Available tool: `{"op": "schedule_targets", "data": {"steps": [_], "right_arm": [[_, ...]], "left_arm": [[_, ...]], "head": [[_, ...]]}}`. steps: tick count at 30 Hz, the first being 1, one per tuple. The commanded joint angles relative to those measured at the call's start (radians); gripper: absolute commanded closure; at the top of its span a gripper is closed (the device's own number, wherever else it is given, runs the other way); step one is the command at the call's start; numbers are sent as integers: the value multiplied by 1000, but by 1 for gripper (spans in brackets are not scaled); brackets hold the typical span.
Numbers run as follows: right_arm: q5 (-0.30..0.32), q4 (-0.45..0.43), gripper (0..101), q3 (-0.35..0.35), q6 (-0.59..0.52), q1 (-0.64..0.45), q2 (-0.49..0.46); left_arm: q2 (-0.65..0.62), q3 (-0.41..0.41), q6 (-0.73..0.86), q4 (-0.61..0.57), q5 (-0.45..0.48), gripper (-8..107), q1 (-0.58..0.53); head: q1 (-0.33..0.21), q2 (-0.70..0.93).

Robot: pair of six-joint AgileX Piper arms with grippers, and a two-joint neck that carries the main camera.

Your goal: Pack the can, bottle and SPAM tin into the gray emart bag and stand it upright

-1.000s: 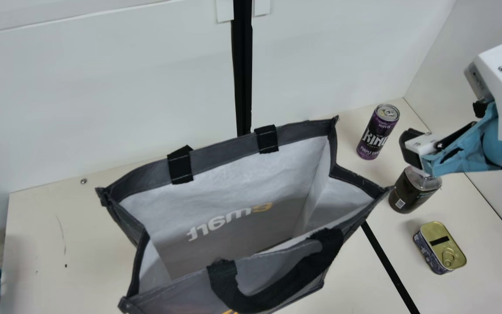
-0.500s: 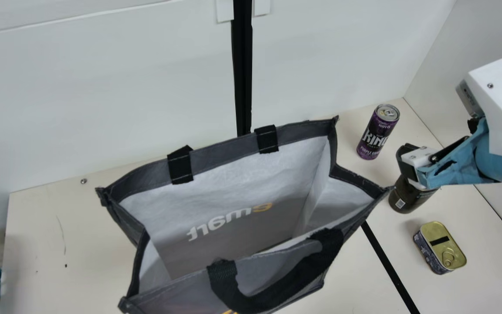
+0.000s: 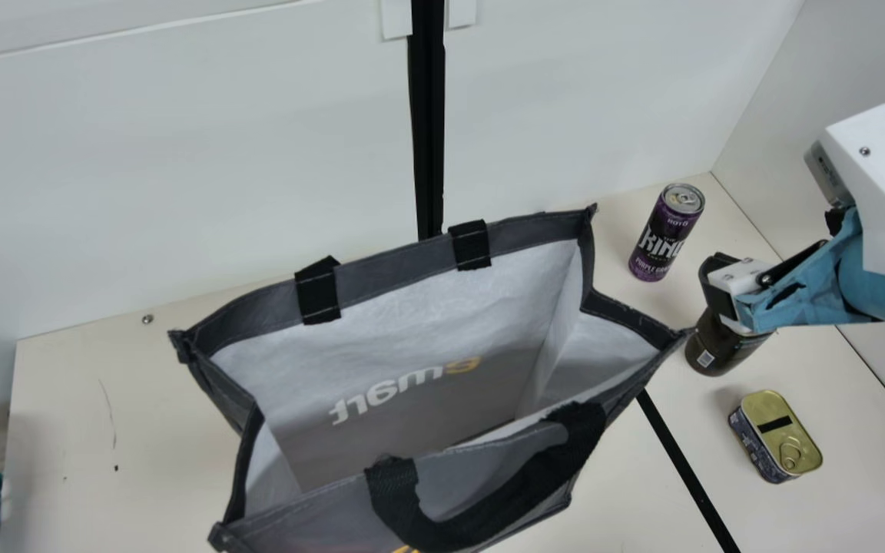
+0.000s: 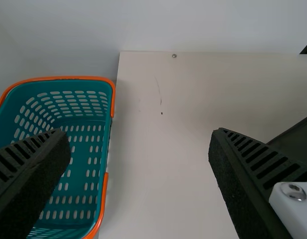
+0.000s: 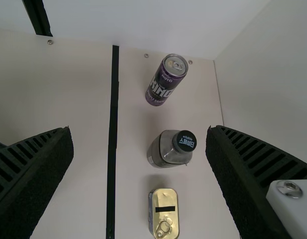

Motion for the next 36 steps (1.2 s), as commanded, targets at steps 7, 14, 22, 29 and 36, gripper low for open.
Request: {"op": "schedule_targets", "data": {"steps": [7, 14, 22, 29, 36], "right_arm": [[0, 0, 6, 0, 0, 0, 0], [0, 0, 6, 0, 0, 0, 0], [0, 0, 6, 0, 0, 0, 0], [0, 0, 6, 0, 0, 0, 0], [0, 0, 6, 0, 0, 0, 0]], "left_arm": [[0, 0, 0, 0, 0, 9, 0], [0, 0, 0, 0, 0, 9, 0], [1, -1, 3, -1, -3, 9, -5], [10, -16, 26, -16, -11, 9, -28], [33, -54, 49, -44, -14, 9, -40]], "head": [[-23, -1], [-23, -1], [-23, -1], [-23, -1], [-23, -1]]}}
